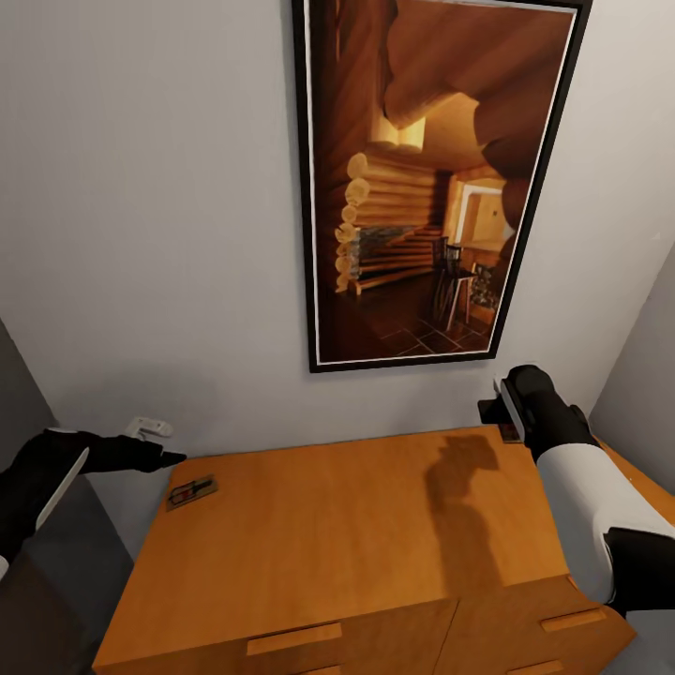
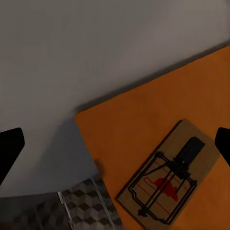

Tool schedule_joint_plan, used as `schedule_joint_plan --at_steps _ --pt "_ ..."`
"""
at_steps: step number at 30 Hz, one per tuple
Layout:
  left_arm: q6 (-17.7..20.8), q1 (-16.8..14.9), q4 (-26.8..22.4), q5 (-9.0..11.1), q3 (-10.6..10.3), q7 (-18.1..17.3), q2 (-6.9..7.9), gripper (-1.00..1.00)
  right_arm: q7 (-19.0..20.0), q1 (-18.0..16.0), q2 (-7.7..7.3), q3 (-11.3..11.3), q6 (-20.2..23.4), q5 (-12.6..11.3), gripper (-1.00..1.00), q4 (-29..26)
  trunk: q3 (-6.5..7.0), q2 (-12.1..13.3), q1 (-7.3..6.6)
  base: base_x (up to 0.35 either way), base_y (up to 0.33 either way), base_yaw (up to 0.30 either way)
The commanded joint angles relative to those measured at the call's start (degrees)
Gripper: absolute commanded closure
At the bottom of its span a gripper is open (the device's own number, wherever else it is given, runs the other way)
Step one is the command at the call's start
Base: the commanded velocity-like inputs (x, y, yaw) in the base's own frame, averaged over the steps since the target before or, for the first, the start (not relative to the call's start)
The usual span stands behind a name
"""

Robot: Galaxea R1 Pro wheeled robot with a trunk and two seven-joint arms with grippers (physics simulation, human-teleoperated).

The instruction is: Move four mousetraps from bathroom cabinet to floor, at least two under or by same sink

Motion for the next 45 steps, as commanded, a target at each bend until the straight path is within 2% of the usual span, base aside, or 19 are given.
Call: schedule_joint_plan --at_steps 1,3,7,14,22,33,44,45 --pt "0.45 -0.06 -0.04 0.37 -0.06 0.05 -0.09 -1.00 0.46 -0.05 -0.07 -0.11 0.21 0.58 1.00 0.08 -0.08 -0.06 0.01 0.000 0.000 0.000" --pt "0.44 -0.06 -0.05 0.37 -0.41 -0.09 -0.46 -1.00 0.45 -0.05 -0.25 -0.05 0.21 0.87 1.00 0.31 -0.08 -0.06 0.01 0.000 0.000 0.000" --pt "0.31 -0.06 -0.07 0.28 -1.70 -0.42 -1.62 -1.00 0.50 -0.05 -1.53 0.13 0.21 1.41 1.00 0.46 -0.08 -0.06 0.01 0.000 0.000 0.000" --pt "0.26 -0.06 -0.41 0.31 -2.95 -0.59 -2.16 -1.00 0.58 -0.05 -2.31 0.04 0.21 1.73 1.00 0.23 -0.08 -0.06 0.01 0.000 0.000 0.000" --pt "0.02 -0.06 -0.44 0.19 -3.72 -2.01 -2.05 -1.00 0.61 -0.05 -2.48 -0.04 0.21 1.71 1.00 0.19 -0.08 -0.06 0.01 0.000 0.000 0.000" --pt "-3.43 -0.06 0.24 -1.34 -7.15 -5.55 -1.75 -1.00 0.61 -0.05 -2.82 -0.01 0.21 1.55 1.00 0.19 -0.08 -0.06 0.01 0.000 0.000 0.000" --pt "-6.93 -0.06 0.33 -1.62 -7.33 -9.08 -1.69 -1.00 0.61 -0.05 -3.10 0.12 0.21 1.31 1.00 0.31 -0.08 -0.06 0.01 0.000 0.000 0.000" --pt "-7.51 -0.06 0.34 -1.61 -7.34 -11.42 -1.67 -1.00 0.61 -0.05 -3.10 0.12 0.21 1.30 1.00 0.41 -0.08 -0.06 0.01 0.000 0.000 0.000"
